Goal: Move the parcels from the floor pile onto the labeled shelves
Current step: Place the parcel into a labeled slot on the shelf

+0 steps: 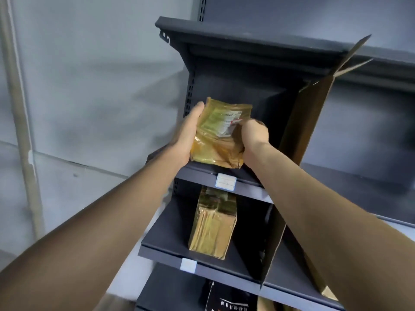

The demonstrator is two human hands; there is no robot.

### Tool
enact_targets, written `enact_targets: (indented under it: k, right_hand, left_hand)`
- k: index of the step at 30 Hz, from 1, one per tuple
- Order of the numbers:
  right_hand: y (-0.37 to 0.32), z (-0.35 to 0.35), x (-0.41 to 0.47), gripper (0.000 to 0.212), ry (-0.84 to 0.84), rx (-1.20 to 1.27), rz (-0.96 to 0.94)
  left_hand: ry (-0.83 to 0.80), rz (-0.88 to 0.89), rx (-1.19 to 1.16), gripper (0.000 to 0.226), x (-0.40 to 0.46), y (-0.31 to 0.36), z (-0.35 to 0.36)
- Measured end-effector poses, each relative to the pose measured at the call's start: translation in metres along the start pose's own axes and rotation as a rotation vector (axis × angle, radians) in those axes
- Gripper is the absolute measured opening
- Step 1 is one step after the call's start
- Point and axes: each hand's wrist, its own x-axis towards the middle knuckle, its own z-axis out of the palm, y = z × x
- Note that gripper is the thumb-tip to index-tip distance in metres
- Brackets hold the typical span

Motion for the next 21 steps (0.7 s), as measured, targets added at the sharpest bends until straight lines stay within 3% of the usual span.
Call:
enact_targets:
  k: [2,7,10,12,15,19,21]
  right_hand:
    - [0.006,0.005,0.016,0.034,0.044,-0.075,0.033]
    - [0.014,0.005,0.029,0.023,0.08,-0.214,0.09]
    - [0.014,0.007,0.039,0.021,0.094,-0.225,0.1]
    - [0.012,0.009,0.044,0.038,0.059,-0.276,0.061]
    - [0.015,0.013,0.048,0.041,0.081,-0.254,0.054]
    - [0.019,0.015,0.047,0.027,0.209,-0.211,0.084]
    - [0.019,0.016,0.047,0.032,0.214,-0.194,0.064]
  left_hand:
    - [0.003,0.028,0.097,0.085,0.003,-0.011,0.002]
    - [-0.011,0.086,0.204,0.011,0.013,-0.028,0.004]
    - [-0.016,0.09,0.258,0.024,0.02,-0.034,0.003]
    - [-0.02,0.095,0.262,0.03,0.023,-0.034,0.003]
    - [-0.012,0.105,0.234,0.039,0.027,-0.038,0.004]
    - [0.03,0.112,0.217,0.029,0.032,-0.043,0.005]
    - [0.042,0.103,0.239,0.031,0.033,-0.042,0.006]
